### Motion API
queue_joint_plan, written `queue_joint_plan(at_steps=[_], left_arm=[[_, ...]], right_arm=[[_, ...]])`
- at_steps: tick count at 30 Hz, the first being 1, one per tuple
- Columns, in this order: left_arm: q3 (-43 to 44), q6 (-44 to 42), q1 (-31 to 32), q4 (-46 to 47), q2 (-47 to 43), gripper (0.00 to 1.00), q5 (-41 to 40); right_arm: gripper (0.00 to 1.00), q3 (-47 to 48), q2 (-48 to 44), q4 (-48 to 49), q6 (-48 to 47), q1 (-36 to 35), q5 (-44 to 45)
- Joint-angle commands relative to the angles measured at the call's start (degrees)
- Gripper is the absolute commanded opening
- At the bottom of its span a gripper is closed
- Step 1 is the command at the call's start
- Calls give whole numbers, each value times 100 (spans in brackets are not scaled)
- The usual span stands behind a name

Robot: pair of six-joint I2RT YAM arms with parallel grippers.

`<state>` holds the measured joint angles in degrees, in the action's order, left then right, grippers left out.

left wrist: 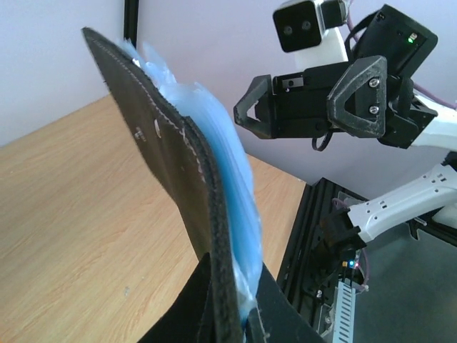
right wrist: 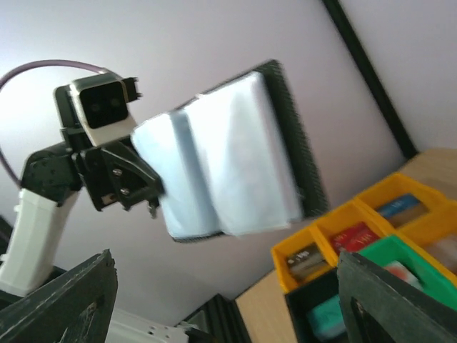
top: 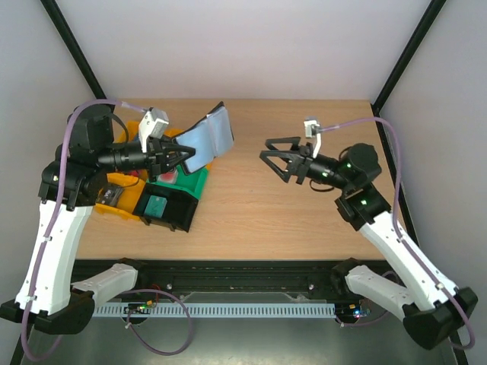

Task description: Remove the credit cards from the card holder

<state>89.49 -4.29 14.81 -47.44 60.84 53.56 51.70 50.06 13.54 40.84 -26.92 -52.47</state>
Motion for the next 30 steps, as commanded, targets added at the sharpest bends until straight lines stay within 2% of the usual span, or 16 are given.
queue_joint_plan(at_steps=[1,6,12,17,23,28,30], left_arm=[[373,-284,-34,-164,80,2,208],[560,-833,8,-625,186,2,538],[1401,-2214,195,-1777,456,2,504],[1379,-2817,321,-2231,523,2,604],[1491,-3387,463,-2633,567,2,585],[1399,-3466,573,-2603,621,2,548],[1334,-3454,583,-2530,622,2,574]], right_arm=[[84,793,624,435,-562,-617,109],[89,1245,1223,65,-1480,-753,-180],[91,2325,2011,-1494,-3231,-719,-1028],[90,2568,2420,-1683,-3317,-718,-1459],[88,2351,2315,-1443,-3259,-750,-1526],[82,2322,2284,-1350,-3294,-1208,-1515],[74,2305,2244,-1278,-3294,-1341,-1410]])
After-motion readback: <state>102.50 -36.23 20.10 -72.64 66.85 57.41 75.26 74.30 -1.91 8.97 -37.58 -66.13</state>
